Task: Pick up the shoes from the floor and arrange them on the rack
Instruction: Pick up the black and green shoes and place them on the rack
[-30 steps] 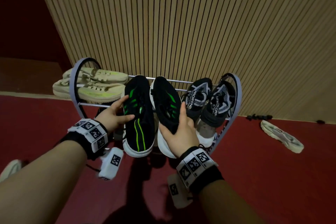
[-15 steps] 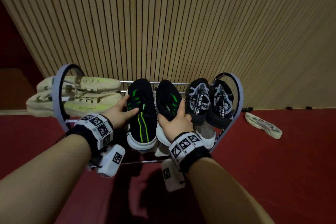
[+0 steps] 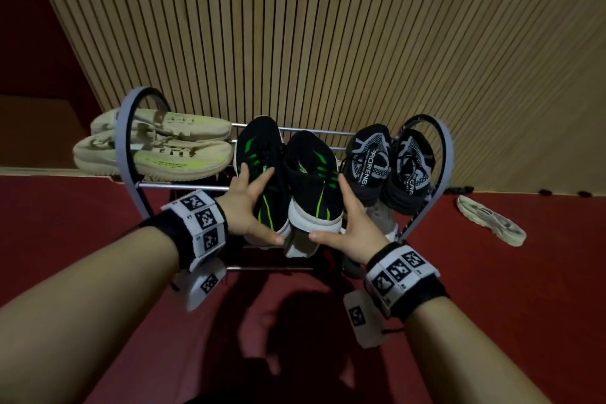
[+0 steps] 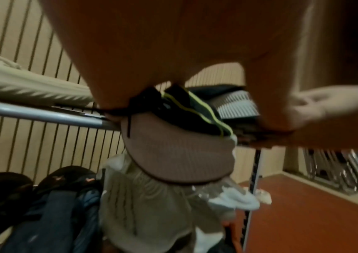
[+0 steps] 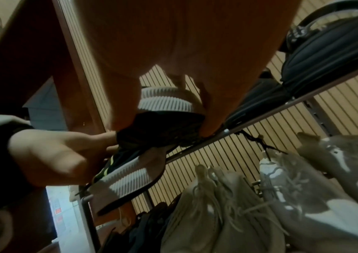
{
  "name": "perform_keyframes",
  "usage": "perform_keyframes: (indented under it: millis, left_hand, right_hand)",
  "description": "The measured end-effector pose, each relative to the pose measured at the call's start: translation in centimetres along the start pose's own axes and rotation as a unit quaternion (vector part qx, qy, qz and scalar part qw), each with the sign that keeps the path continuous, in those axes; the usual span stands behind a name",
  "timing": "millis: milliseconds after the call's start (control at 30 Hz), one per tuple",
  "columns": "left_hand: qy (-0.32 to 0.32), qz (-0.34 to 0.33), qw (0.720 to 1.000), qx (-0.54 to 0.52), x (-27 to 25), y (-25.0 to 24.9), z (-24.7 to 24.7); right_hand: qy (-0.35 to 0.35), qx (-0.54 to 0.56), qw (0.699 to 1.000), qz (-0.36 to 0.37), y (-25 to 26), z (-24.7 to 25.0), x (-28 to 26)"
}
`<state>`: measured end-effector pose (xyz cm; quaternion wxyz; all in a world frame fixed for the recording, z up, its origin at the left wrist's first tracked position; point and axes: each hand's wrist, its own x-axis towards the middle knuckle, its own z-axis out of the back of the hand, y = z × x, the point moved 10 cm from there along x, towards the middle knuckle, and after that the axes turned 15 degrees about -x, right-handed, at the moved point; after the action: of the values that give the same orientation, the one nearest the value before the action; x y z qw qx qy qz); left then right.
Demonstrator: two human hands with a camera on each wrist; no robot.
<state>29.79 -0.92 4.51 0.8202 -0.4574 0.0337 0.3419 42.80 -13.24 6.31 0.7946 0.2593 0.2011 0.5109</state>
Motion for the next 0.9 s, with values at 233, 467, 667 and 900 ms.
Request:
perform_keyframes:
  millis: [233,467,667,900]
  left_hand:
    - [-0.087,-0.059,0.994,0.019,-0.1,-0.9,1.5]
    - [-0.135,-0.128,0.982,0.012,-0.3,-1.1,5.7]
    - [-0.186,-0.019,0.975,-0.119,-0.5,2.4,5.6]
    - [-0.093,0.058,0.962,-0.251,-1.2,4.2,0.4]
  right_hand:
    - [-0.056,-0.045,0.997,-0.011,0.2,-0.3,-0.4]
    - [-0.089,-0.042,0.995,-0.019,1.0,-0.4,-1.0]
    - [-0.041,0.103,0.990,-0.083,0.0,-1.1,0.0]
    - [0.029,0.361,0.921,-0.145,-1.4,-3.6,0.2]
